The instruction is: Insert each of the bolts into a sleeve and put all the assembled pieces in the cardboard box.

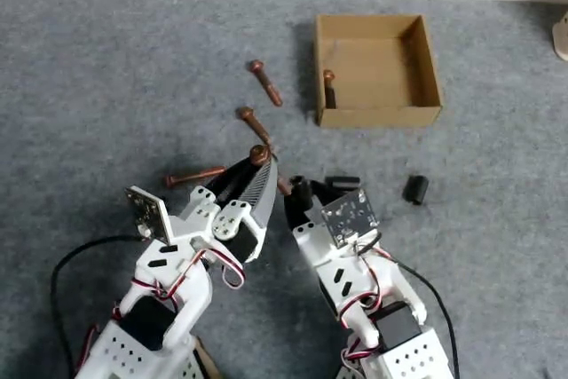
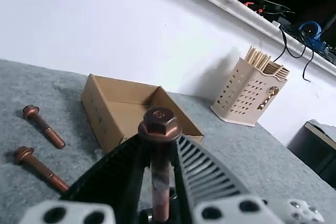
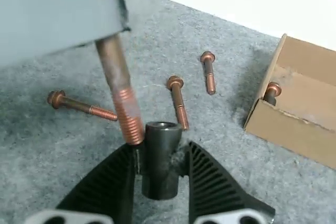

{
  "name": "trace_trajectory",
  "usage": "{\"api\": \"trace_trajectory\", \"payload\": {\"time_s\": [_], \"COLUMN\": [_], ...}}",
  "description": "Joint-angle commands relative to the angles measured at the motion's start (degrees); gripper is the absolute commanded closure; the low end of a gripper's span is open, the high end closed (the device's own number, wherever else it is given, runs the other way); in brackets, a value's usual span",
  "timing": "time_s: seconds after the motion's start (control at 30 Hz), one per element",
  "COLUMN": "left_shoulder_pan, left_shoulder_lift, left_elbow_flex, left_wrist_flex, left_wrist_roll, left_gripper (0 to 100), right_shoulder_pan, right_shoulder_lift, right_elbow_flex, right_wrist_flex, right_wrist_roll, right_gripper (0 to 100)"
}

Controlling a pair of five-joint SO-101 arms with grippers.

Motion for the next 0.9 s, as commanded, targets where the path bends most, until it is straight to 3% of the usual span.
{"api": "trace_trajectory", "payload": {"time_s": [0.0,0.3,0.4,0.53,0.87], "left_shoulder_pan": [1.54,-4.79,-6.11,-9.27,-9.36], "left_shoulder_lift": [-1.45,-1.45,-1.45,-1.45,-1.45], "left_elbow_flex": [1.10,0.75,-1.54,-3.03,-2.86], "left_wrist_flex": [0.09,-3.52,-3.34,-3.25,-3.52], "left_wrist_roll": [0.53,0.62,0.62,0.62,0.62], "left_gripper": [99,99,99,99,99], "right_shoulder_pan": [-0.84,-3.03,-6.29,-8.13,-8.04], "right_shoulder_lift": [-2.15,-2.33,-2.33,-1.98,-1.98], "right_elbow_flex": [6.64,5.67,5.67,6.20,6.20], "right_wrist_flex": [-1.10,-1.10,-1.45,-9.45,-13.32], "right_wrist_roll": [-2.99,-2.99,1.14,4.57,6.15], "right_gripper": [99.4,99.4,99.4,99.4,99.4]}}
